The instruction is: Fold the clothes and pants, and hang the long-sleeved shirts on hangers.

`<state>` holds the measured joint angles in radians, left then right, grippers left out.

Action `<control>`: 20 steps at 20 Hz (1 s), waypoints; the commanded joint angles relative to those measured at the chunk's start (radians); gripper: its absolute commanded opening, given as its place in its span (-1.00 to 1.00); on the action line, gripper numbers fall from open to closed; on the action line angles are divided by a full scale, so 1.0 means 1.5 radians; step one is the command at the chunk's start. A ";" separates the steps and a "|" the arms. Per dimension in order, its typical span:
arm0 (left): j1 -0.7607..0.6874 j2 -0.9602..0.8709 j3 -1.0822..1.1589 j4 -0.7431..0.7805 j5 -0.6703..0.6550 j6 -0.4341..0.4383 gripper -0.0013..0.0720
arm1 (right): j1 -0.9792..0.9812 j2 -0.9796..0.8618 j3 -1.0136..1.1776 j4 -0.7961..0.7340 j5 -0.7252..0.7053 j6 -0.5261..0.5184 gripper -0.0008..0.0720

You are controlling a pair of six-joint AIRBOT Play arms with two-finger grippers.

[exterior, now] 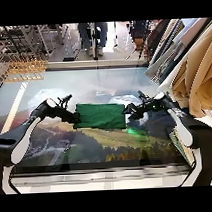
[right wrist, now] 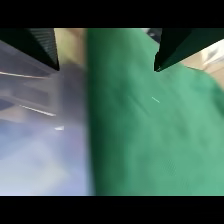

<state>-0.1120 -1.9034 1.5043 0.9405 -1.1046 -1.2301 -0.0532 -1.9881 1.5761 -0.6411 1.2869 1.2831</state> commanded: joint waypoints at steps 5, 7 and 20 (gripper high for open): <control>-0.001 0.011 0.026 -0.019 -0.018 -0.013 -0.96 | 0.067 -0.092 0.131 0.064 0.133 0.003 -0.86; 0.004 0.053 0.042 -0.019 -0.073 -0.012 -0.96 | 0.064 -0.049 0.141 0.034 0.142 0.031 -0.93; 0.009 0.482 0.043 -0.019 -0.426 -0.008 -0.95 | -0.582 0.512 0.142 -0.215 0.329 0.182 -0.93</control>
<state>-0.0982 -1.2793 1.5681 0.9123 -1.6737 -1.2423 -0.6434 -1.3300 1.7878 -0.9115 1.6794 1.5303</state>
